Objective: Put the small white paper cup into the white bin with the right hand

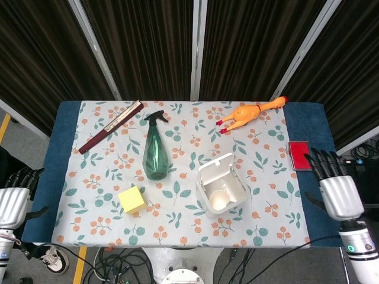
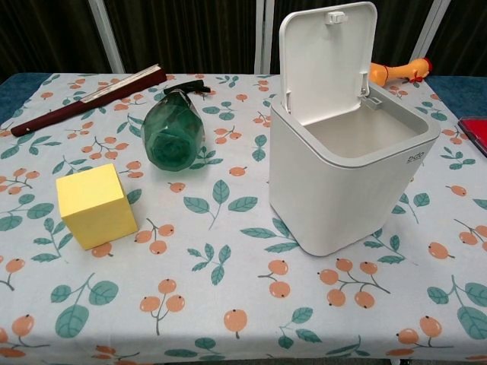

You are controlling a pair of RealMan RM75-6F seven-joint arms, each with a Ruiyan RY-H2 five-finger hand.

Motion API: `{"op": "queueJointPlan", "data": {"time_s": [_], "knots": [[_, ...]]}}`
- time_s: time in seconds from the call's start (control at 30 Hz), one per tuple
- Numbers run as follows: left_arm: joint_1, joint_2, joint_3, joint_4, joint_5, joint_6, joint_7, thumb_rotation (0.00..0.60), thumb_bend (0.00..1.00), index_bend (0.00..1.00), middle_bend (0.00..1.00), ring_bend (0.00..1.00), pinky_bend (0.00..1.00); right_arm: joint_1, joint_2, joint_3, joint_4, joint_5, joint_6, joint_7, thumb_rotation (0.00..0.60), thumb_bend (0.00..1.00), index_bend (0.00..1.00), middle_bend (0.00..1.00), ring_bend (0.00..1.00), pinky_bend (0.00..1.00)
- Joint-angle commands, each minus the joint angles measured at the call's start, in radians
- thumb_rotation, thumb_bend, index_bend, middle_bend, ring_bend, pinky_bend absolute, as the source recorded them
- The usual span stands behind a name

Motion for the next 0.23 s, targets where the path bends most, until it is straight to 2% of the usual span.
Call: {"op": "queueJointPlan", "data": {"time_s": [0.03, 0.23], "knots": [[-0.006, 0.002, -0.001, -0.001, 0.012, 0.001, 0.003, 0.6, 0.1, 0.12, 0.18, 0.09, 0.17, -0.095, -0.064, -0.036, 0.153, 0.099, 0.024, 0.08, 0.6, 0.08, 0.0, 0.0, 0.0, 0.0], [-0.012, 0.017, -0.003, -0.014, 0.025, 0.003, 0.01, 0.6, 0.1, 0.12, 0.18, 0.09, 0.17, -0.135, -0.106, -0.047, 0.254, 0.107, 0.026, 0.166, 0.6, 0.08, 0.0, 0.0, 0.0, 0.0]]}}
